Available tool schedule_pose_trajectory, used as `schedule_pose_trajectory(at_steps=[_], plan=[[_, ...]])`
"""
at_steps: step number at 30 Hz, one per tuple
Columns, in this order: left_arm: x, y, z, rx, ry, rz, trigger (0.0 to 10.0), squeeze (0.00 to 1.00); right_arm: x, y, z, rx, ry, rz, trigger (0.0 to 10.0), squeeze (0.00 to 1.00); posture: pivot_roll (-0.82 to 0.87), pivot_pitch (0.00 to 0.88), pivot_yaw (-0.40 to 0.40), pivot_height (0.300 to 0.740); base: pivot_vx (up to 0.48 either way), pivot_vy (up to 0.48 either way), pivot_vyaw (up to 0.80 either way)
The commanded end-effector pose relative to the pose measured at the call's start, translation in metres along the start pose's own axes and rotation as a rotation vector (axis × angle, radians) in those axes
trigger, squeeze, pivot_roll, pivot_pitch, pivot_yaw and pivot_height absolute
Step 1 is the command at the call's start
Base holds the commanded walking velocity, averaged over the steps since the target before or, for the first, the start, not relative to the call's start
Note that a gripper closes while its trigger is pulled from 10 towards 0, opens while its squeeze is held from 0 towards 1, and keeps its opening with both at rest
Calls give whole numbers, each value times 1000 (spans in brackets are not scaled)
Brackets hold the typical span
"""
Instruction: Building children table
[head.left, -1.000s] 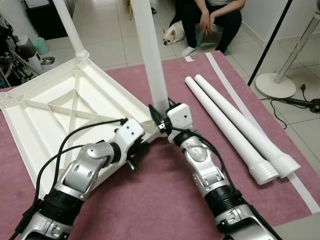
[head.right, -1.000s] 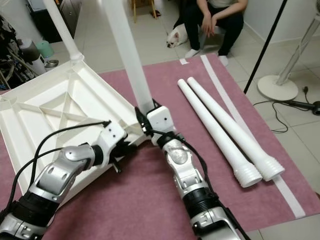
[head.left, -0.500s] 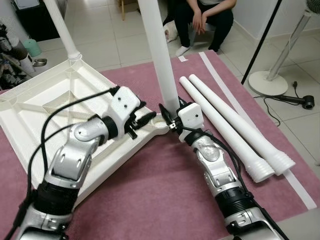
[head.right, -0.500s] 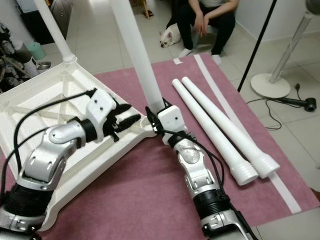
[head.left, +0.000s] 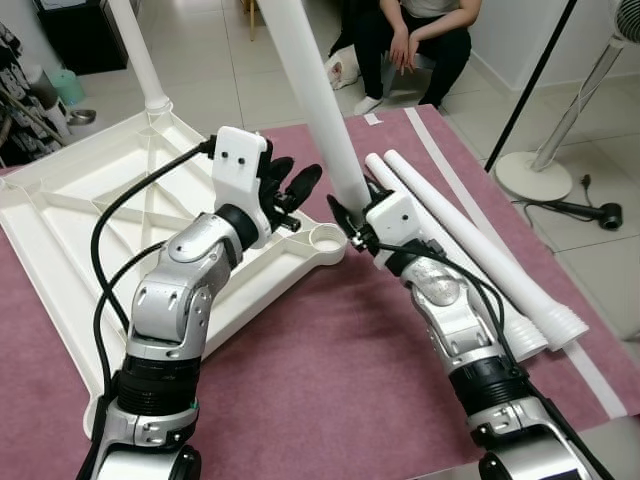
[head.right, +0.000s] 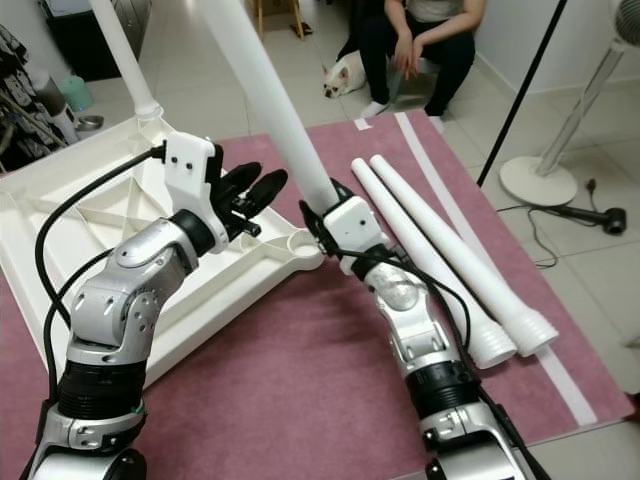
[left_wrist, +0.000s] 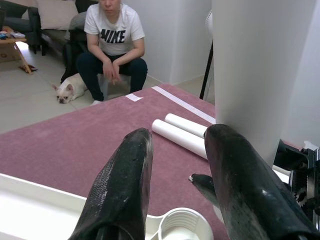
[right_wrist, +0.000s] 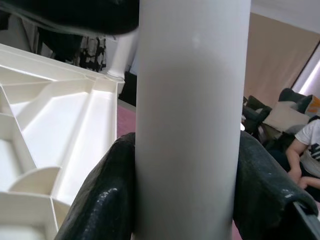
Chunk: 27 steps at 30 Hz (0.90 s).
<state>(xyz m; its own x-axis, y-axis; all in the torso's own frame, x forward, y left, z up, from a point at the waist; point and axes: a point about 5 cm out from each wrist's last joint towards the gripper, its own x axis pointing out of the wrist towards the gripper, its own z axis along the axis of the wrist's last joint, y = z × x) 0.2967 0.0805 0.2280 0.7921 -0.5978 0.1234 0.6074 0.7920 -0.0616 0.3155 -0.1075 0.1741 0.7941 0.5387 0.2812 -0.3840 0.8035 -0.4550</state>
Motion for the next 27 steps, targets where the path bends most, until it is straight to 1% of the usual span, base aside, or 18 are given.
schedule_pose_trajectory(at_steps=[1, 2, 3, 4, 5, 6, 8, 10, 12, 14, 15, 20, 21, 23, 24, 25, 26, 27], plan=[[-2, 6, 0, -11, 0, 67, 10000, 0, 6, 1, 8, -8, -37, 26, 10000, 0, 4, 0, 0, 740, 0, 0, 0], [-7, 9, 2, -26, -9, 76, 10000, 0, 10, 2, 12, -5, -53, 45, 10000, 0, 21, 0, -27, 740, 0, 0, 0], [-7, 9, 2, -26, -9, 76, 10000, 0, 10, 2, 12, -5, -53, 45, 10000, 0, 21, 0, -27, 740, 0, 0, 0], [-13, 13, 4, -30, -17, 80, 10000, 0, 14, 3, 15, 0, -69, 62, 10000, 0, 35, 0, -46, 740, 0, 0, 0], [-13, 13, 4, -30, -17, 80, 10000, 0, 14, 3, 15, 0, -69, 62, 10000, 0, 35, 0, -46, 740, 0, 0, 0], [-21, 18, 10, -51, -53, 106, 10000, 0, 19, 6, 19, 9, -87, 80, 10000, 0, 52, 0, -61, 740, 0, 0, 0], [-21, 18, 10, -51, -53, 106, 10000, 0, 19, 6, 19, 9, -87, 80, 10000, 0, 52, 0, -61, 740, 0, 0, 0], [-33, 24, 21, -106, -128, 159, 10000, 0, 29, 14, 25, 19, -122, 113, 10000, 0, 91, 0, -84, 740, 0, 0, 0], [-33, 24, 21, -106, -128, 159, 10000, 0, 29, 14, 25, 19, -122, 113, 10000, 0, 91, 0, -84, 740, 0, 0, 0], [-36, 22, 28, -156, -175, 188, 10000, 0, 36, 17, 27, 22, -137, 122, 10000, 0, 112, 0, -91, 740, 0, 0, 0], [-36, 21, 30, -161, -183, 207, 10000, 0, 37, 16, 27, 22, -140, 119, 10000, 0, 112, 0, -91, 740, 0, 0, 0], [-32, 18, 34, -151, -193, 212, 10000, 0, 39, 13, 26, 17, -136, 99, 10000, 0, 116, 0, -85, 740, 0, 0, 0], [-29, 14, 34, -121, -187, 176, 10000, 1000, 39, 7, 24, 17, -128, 74, 10000, 0, 113, 0, -73, 740, 0, 0, 0], [-25, 7, 33, -30, -163, 100, 10000, 1000, 40, -7, 21, 19, -110, 15, 10000, 0, 98, 0, -43, 740, 0, 0, 0], [-25, 7, 33, -30, -163, 100, 10000, 1000, 40, -7, 21, 19, -110, 15, 10000, 0, 98, 0, -43, 740, 0, 0, 0], [-24, 5, 33, -16, -164, 72, 10000, 1000, 39, -15, 20, 17, -103, -16, 10000, 0, 94, 0, -36, 740, 0, 0, 0], [-24, 5, 33, -16, -164, 72, 10000, 1000, 39, -15, 20, 17, -103, -16, 10000, 0, 94, 0, -36, 740, 0, 0, 0], [-24, 5, 35, -17, -166, 61, 10000, 1000, 40, -19, 19, 15, -101, -33, 10000, 0, 92, 0, -30, 740, 0, 0, 0]])
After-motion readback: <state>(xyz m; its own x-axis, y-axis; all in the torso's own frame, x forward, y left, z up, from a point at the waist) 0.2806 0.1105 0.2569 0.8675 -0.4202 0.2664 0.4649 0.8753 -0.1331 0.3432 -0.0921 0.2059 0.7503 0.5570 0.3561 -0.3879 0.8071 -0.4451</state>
